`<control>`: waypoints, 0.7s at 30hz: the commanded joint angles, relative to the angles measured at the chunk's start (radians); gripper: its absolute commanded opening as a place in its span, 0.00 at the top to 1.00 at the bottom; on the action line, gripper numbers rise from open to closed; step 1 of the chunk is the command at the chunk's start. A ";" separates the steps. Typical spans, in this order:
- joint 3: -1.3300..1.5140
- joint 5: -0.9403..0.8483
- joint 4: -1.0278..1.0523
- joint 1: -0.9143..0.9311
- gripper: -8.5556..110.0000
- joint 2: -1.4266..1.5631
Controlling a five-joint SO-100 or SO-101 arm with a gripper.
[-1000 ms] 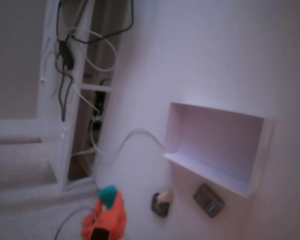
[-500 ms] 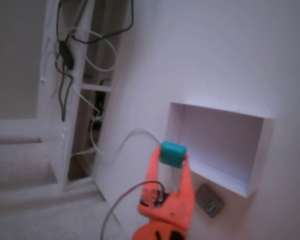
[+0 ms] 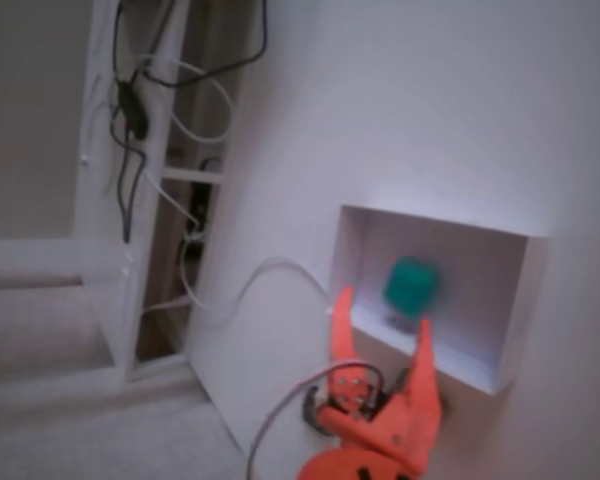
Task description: Grasp the green cube and put it in the bin.
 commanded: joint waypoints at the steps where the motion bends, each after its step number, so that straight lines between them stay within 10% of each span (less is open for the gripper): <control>1: -0.005 0.006 0.031 -0.029 0.59 0.005; 21: 0.044 0.379 -0.026 -1.019 0.65 0.563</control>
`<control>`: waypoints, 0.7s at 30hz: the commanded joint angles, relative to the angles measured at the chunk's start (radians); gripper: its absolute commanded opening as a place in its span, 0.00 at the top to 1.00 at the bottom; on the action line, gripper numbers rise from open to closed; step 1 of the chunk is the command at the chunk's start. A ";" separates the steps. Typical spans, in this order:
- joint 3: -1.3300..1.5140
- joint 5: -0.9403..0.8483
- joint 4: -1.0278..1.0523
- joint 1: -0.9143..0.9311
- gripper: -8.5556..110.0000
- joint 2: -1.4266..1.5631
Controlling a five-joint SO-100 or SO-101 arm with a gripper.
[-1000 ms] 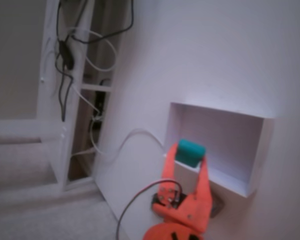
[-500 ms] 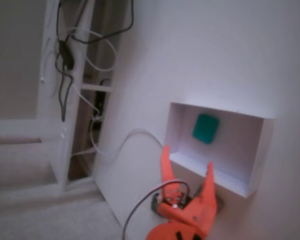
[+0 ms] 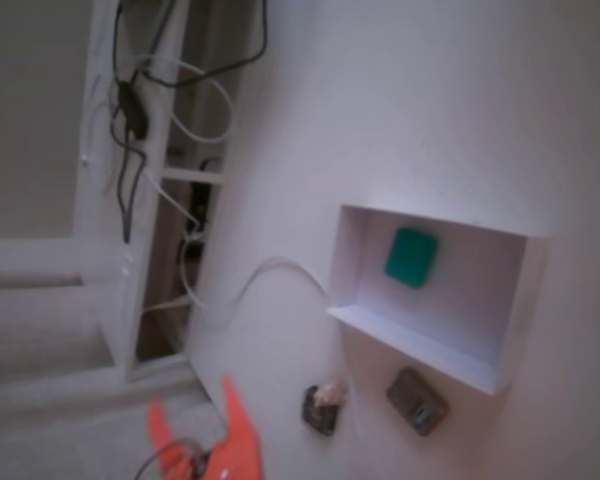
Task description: Grasp the green cube and put it in the bin.
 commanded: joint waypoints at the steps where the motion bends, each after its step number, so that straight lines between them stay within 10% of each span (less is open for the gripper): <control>1: 0.046 0.080 0.069 -0.186 0.65 0.186; 21: 0.351 0.126 0.742 -0.308 0.75 0.604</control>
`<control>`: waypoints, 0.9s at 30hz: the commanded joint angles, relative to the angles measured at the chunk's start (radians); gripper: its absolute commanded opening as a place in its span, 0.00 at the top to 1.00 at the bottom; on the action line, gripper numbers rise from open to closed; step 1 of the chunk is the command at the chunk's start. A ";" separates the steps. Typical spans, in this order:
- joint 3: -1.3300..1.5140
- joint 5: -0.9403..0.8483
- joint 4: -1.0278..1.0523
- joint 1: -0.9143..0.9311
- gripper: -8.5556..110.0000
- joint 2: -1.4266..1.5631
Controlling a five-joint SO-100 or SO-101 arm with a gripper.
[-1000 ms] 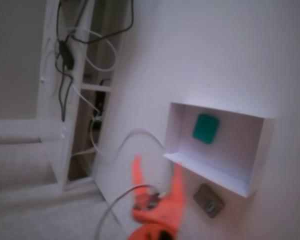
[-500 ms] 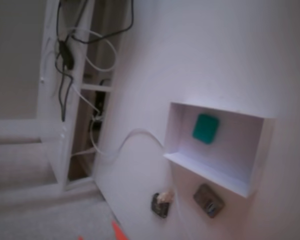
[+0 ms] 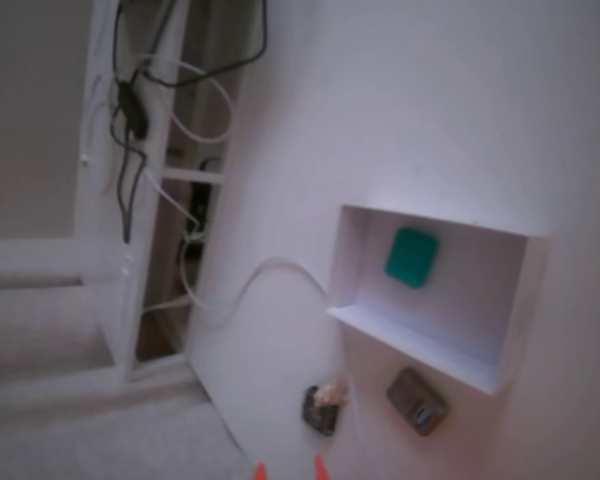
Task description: Grasp the green cube and put it in the bin.
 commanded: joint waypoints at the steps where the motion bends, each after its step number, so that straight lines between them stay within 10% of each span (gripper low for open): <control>1: -0.005 0.000 0.015 -0.017 0.80 0.006; 5: -0.009 -0.003 0.035 -0.021 1.00 0.006; 27: -0.018 -0.006 0.074 -0.025 1.00 0.006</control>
